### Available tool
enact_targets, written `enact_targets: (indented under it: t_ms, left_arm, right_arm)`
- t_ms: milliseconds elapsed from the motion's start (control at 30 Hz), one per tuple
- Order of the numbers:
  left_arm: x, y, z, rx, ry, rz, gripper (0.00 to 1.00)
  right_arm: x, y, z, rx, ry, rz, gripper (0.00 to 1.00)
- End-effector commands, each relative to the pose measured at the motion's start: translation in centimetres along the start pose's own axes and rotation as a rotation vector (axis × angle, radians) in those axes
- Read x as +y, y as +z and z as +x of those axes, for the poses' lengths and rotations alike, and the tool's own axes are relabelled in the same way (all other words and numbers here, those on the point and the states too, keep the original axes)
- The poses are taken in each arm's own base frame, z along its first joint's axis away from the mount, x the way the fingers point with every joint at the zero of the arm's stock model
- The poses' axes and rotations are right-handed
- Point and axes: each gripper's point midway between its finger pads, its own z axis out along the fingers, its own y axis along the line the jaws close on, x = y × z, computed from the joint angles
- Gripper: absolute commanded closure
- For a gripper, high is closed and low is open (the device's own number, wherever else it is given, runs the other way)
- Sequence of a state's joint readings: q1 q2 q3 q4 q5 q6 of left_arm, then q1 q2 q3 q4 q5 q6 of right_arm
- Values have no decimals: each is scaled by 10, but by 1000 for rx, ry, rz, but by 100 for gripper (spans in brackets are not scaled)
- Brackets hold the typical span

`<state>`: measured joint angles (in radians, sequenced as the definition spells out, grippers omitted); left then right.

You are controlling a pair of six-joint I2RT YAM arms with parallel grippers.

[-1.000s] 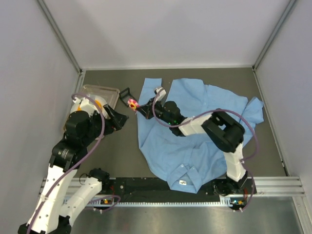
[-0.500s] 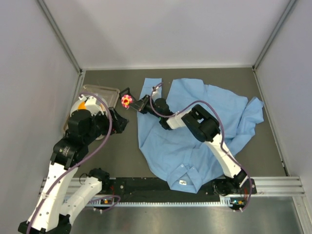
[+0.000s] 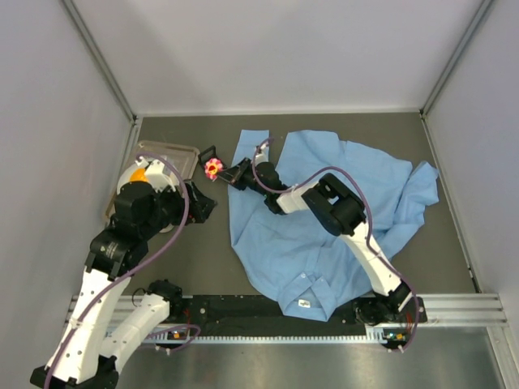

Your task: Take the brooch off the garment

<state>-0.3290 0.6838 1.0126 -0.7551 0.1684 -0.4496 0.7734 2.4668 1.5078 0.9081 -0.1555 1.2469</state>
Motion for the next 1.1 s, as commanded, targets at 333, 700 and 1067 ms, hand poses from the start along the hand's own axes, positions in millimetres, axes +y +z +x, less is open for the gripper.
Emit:
enact_targets:
  t_ms: [333,700,1067]
  left_arm:
    - [-9,0,-6,-24,16,50,15]
    - [-8,2,-2,-11,11,50,15]
    - [-8,3,1,-7,6,54,16]
  right_arm:
    - [-7,26,-21,-56,53,3,100]
    - [-16,30,-27,-65,89,17,100]
    - [-24,39,-31,-65,107,14,100]
